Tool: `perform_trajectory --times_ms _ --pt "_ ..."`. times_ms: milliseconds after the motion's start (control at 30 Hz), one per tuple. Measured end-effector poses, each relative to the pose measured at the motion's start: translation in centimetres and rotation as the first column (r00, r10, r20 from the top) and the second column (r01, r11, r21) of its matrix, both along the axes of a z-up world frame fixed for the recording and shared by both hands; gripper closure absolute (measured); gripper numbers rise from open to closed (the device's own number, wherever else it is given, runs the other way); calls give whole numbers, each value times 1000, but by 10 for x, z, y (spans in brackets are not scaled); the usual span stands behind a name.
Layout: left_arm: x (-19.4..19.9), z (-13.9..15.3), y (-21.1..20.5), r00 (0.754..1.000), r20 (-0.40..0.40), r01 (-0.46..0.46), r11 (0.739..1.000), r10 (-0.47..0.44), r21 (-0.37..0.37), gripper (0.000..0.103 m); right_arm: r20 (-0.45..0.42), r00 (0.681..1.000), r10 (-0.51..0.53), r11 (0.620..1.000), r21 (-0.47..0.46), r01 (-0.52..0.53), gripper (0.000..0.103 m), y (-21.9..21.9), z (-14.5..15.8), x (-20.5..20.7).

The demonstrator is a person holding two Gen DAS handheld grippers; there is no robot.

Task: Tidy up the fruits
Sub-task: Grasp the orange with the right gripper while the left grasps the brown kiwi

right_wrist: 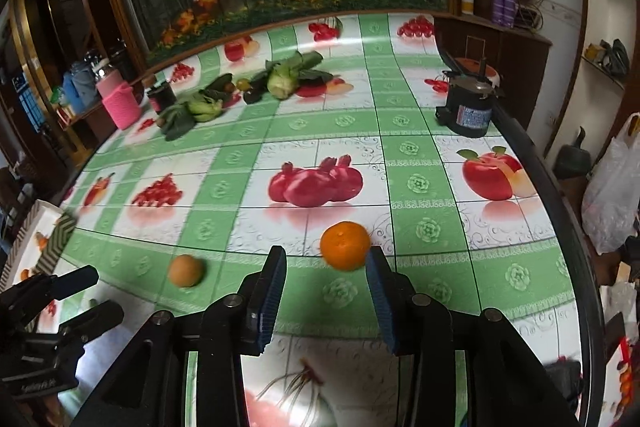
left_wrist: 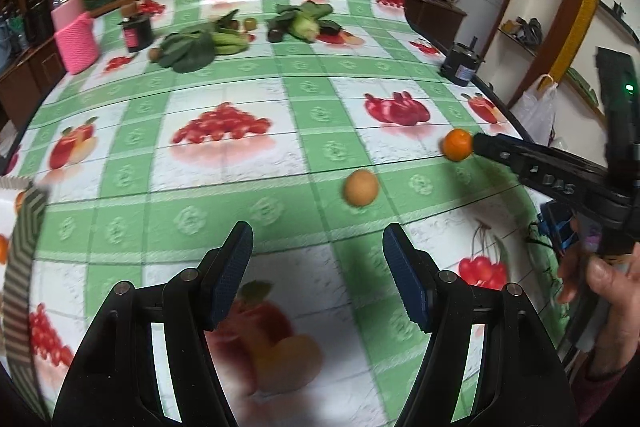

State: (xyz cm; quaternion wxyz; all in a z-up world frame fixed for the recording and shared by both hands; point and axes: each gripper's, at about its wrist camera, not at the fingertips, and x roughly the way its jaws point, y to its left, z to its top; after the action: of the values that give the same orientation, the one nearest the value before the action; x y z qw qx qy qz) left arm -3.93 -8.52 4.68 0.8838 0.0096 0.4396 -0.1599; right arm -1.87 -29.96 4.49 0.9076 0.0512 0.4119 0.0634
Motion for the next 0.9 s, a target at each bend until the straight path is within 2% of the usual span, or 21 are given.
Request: perform_trajectory --times_ms 167,267,433,567,633,667,700,900 --pt "17 -4 -19 1000 -5 26 1000 -26 11 35 -35 999 -1 1000 -22 0 62 0 -13 21" --pt "27 -9 -28 999 -16 37 999 -36 26 35 -40 999 -17 998 -65 14 63 0 -19 28" --pt "38 -22 -43 997 -46 59 997 -57 47 35 -60 998 -8 1000 -18 7 63 -6 -28 33" --pt "44 -30 -46 997 -48 65 996 -62 54 37 -57 998 -13 1000 8 13 69 -10 -33 35" --pt "47 -32 -44 997 -52 59 997 -57 42 64 -46 999 -11 999 32 12 69 -13 -32 34" --pt "47 -32 -42 998 -44 55 998 -53 42 69 -48 999 -7 1000 29 9 69 -12 -33 33" --pt "48 -32 -41 998 -42 54 998 -52 45 79 -49 999 -5 1000 26 6 69 -11 -33 33" --pt "42 -27 -30 998 -35 55 998 -54 29 79 -22 999 33 996 89 -31 70 -4 -21 22"
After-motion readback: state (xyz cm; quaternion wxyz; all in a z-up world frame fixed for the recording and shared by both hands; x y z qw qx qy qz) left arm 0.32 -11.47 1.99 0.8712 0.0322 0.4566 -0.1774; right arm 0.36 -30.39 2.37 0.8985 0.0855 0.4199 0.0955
